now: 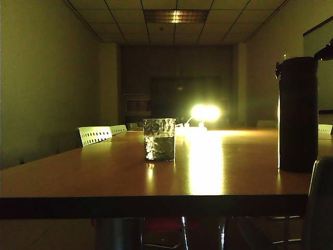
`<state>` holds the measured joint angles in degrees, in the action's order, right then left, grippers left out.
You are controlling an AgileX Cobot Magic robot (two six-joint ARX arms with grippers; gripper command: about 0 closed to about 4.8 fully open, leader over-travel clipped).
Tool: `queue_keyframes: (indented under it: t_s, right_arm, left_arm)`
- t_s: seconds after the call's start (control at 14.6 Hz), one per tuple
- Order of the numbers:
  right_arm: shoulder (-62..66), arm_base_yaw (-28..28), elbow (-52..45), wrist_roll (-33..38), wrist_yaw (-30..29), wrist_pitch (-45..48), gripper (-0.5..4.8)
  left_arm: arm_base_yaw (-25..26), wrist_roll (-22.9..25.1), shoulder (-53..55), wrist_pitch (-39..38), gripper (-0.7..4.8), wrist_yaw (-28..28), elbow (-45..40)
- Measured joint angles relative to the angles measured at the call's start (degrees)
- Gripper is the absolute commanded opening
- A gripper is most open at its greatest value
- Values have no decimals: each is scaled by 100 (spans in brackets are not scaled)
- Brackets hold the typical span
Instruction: Pick up the black thermos cup, pour some water from it into the cup, and then put the thermos cup back on the table.
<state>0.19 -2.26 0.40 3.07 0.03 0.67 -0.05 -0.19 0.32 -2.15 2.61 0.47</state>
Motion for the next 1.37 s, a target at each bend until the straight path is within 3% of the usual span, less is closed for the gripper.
queue_keyframes:
  t_s: [0.41, 0.69, 0.89, 1.17, 1.37]
  right_arm:
    - [0, 0, 131, 39, 0, 76, -6]
    - [68, -4, 785, 354, 114, -79, -6]
    - [603, -4, 1281, 378, 146, -354, -6]
    - [1764, -11, 2140, 378, 131, -280, -6]
    - [2522, -13, 2343, 378, 105, 264, -6]
  left_arm:
    - [0, -127, -2, 37, -5, -4, 140]
    - [0, -787, 256, -409, -5, 13, 1106]
    - [0, -811, 1672, -599, -5, 549, 2249]
    - [-98, -442, 3860, -463, -5, 1655, 4109]
    - [-1152, -44, 4747, -531, -5, 1873, 4791]
